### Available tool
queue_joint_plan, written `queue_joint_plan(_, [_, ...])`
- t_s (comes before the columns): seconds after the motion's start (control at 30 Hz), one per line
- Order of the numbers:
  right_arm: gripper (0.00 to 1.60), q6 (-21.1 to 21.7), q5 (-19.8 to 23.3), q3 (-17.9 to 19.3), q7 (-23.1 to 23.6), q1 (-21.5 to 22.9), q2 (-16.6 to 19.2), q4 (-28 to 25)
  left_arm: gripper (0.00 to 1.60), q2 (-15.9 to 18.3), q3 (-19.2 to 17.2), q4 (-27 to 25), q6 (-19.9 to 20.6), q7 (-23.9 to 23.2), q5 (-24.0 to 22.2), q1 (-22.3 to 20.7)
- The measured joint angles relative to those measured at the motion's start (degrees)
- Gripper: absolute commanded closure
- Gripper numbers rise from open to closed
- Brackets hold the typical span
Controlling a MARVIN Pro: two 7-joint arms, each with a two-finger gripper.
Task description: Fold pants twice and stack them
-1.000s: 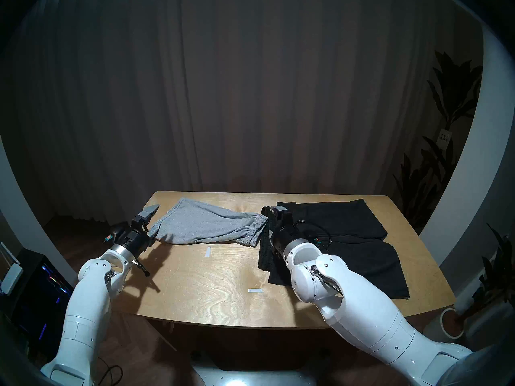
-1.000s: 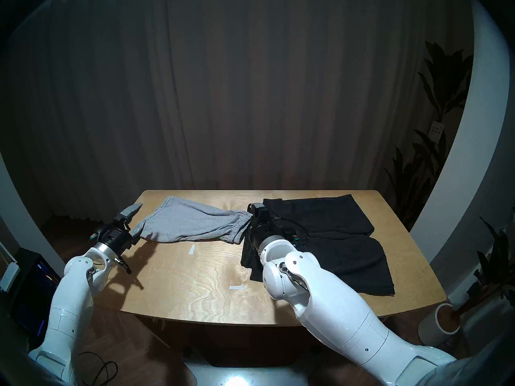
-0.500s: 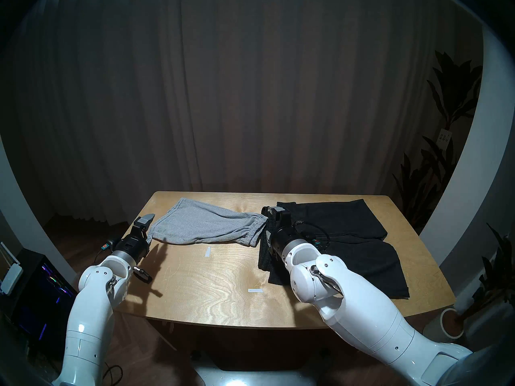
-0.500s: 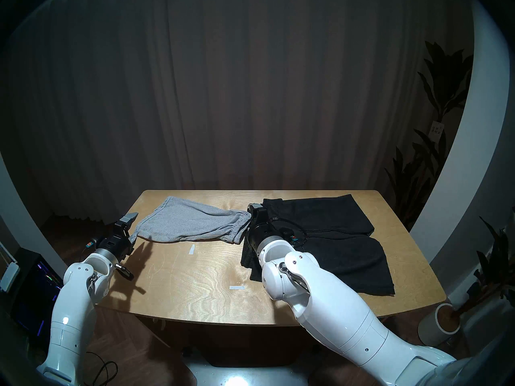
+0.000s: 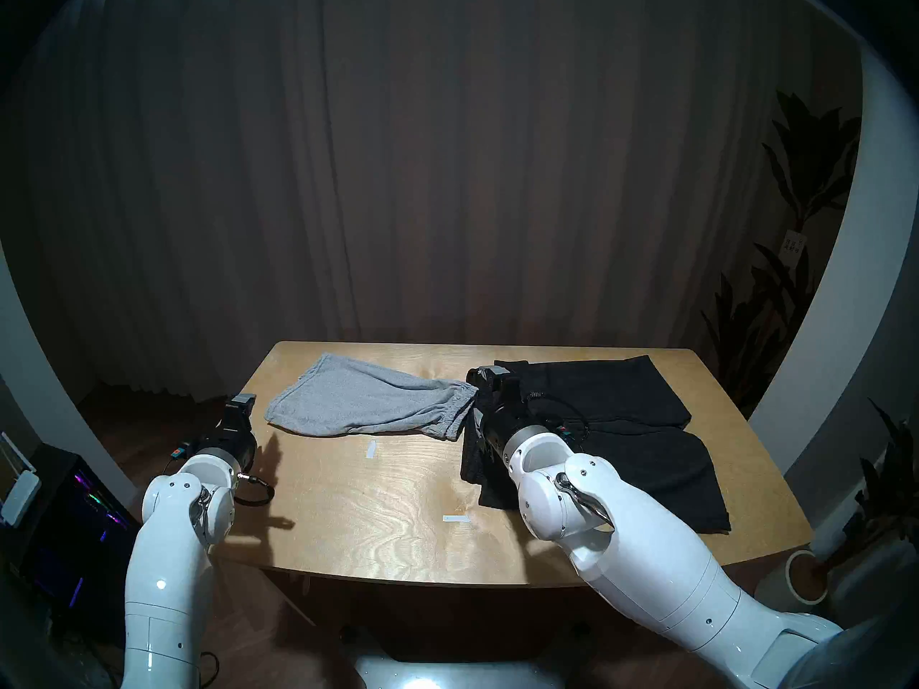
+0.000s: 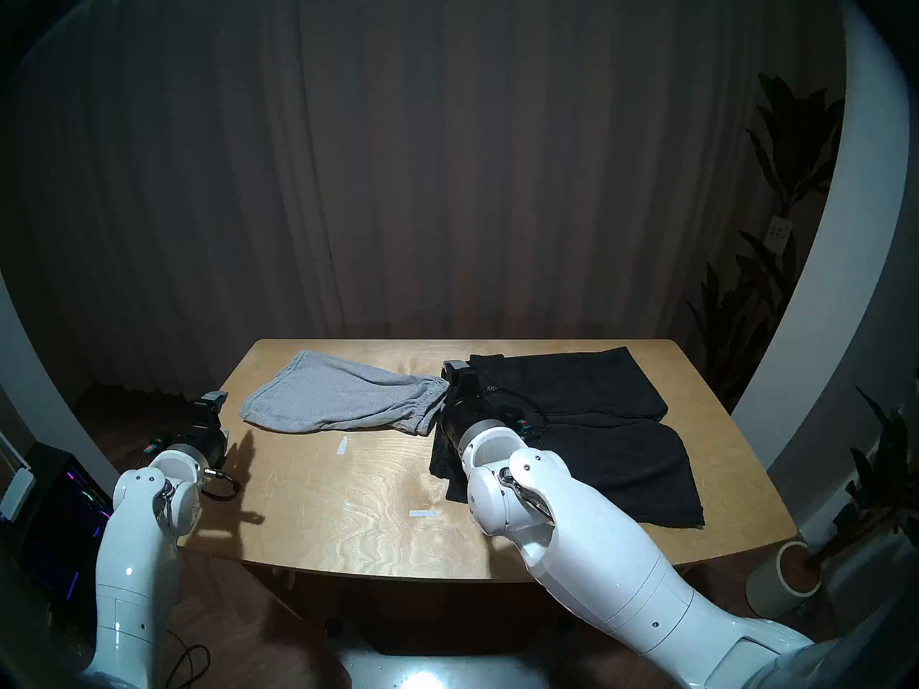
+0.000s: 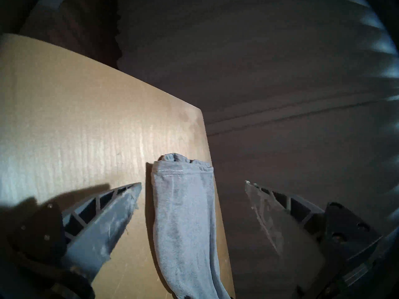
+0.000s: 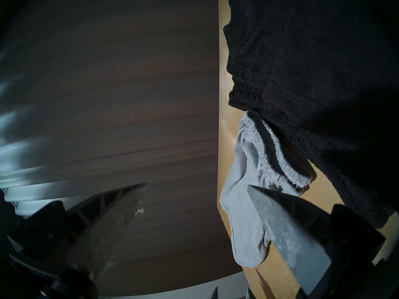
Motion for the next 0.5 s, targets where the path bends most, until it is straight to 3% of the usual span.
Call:
queue_joint_plan(0.23, [0.00,-0.1,-0.2,0.1,1.0,-0.1,-0.1,0.0,0.00,-0.2,0.0,-0.9,-0.4,8.9,-2.3,-1.5])
queue_joint_plan(0.5, [0.00,0.0,-0.2,0.0,1.4,-0.1,-0.3,0.2,0.00,1.0,0.4,-2.1,0.8,13.8,-2.6,-2.5])
